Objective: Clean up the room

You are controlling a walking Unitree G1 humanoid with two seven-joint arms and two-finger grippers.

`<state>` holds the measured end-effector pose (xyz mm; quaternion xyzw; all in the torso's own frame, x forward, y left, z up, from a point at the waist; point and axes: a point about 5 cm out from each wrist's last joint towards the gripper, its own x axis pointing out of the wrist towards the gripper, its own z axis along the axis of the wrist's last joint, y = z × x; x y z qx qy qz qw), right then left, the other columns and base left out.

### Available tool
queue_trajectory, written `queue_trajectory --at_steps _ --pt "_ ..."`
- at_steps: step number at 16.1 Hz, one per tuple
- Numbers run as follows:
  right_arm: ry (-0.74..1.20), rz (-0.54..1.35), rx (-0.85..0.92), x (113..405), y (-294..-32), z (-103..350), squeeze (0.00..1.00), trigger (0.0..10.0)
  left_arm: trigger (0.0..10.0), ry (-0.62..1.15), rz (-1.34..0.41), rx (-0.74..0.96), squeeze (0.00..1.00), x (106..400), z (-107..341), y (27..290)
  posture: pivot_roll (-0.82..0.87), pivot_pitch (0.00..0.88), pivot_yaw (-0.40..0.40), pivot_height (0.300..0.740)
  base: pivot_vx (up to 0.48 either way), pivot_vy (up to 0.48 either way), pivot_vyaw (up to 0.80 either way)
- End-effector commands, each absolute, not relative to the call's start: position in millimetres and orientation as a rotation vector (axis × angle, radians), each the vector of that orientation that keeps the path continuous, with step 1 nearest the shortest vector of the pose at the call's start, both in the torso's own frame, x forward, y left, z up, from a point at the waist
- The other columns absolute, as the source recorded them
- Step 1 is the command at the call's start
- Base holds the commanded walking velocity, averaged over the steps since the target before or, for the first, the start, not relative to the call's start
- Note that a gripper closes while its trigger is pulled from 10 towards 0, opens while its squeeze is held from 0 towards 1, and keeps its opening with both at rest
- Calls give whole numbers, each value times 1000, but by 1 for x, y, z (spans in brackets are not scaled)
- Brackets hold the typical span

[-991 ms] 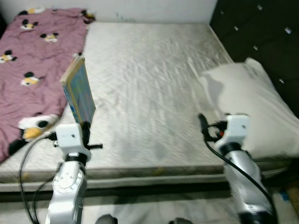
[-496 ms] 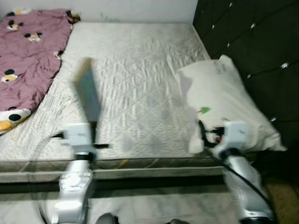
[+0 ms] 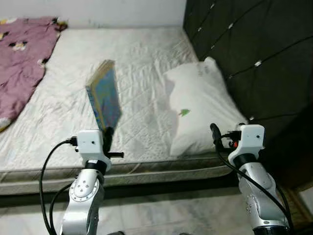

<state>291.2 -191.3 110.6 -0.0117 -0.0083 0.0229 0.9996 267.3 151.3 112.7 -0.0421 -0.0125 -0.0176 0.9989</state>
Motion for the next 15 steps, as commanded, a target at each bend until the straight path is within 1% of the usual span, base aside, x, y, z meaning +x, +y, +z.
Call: queue_trajectory --at_steps 1,11,15 --pt "-17 60 -16 293 -187 111 0 10000 10000 -78 -14 -82 0 268 123 160 -5 134 -26 740 296 0 0" --pt "-19 61 -16 296 -185 111 0 10000 10000 -80 -18 -87 0 270 123 158 -8 137 -27 740 317 0 0" --pt "-18 61 -14 297 -185 111 0 10000 10000 -64 56 -86 0 272 121 161 -6 140 -28 740 0 0 0"
